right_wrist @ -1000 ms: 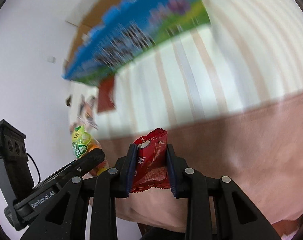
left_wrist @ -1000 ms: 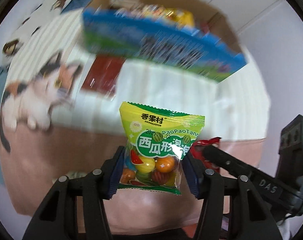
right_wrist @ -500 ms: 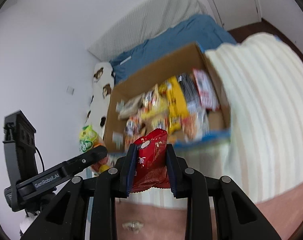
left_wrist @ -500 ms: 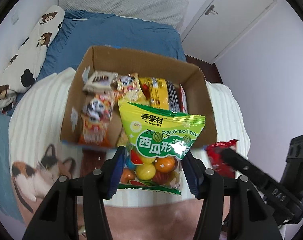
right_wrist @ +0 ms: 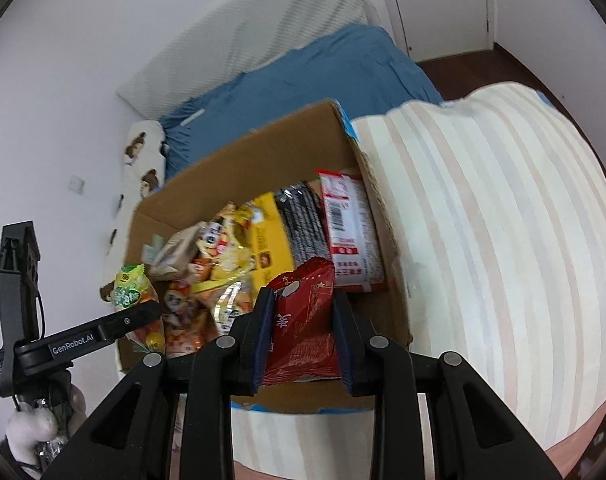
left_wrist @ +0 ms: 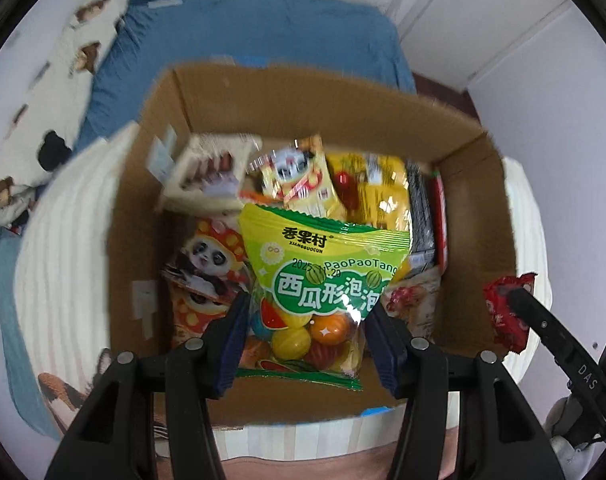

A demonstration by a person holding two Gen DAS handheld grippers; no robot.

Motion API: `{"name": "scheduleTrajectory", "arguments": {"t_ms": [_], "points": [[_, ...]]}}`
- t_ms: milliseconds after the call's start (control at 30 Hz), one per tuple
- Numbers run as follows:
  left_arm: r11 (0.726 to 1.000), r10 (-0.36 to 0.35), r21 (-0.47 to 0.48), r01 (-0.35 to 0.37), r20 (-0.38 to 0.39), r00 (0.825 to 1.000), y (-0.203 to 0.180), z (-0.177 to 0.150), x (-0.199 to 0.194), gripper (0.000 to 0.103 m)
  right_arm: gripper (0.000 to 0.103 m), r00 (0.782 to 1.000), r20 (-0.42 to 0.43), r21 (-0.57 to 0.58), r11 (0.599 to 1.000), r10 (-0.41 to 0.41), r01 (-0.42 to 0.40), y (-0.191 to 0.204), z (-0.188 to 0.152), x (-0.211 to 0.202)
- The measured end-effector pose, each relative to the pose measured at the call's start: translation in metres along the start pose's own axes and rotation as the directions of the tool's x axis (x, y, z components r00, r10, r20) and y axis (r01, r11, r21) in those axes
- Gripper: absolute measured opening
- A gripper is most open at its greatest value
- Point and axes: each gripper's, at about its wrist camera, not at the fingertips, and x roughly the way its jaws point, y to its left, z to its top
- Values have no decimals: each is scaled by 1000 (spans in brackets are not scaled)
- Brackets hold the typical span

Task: Organize snacks
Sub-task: 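Carry both bags into the box and open both tools, then withdraw both tools from the box toward the last snacks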

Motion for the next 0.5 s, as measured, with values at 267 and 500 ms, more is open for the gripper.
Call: {"name": "scheduleTrajectory", "arguments": {"t_ms": [267, 500], "points": [[999, 23, -46, -28, -105, 994, 13, -2, 40, 70, 80, 989, -81, -64, 991, -123, 118, 6, 0, 34], [997, 77, -10, -78, -62, 995, 9, -3, 27, 91, 93, 977, -90, -145, 973, -192, 178, 23, 0, 36]]}}
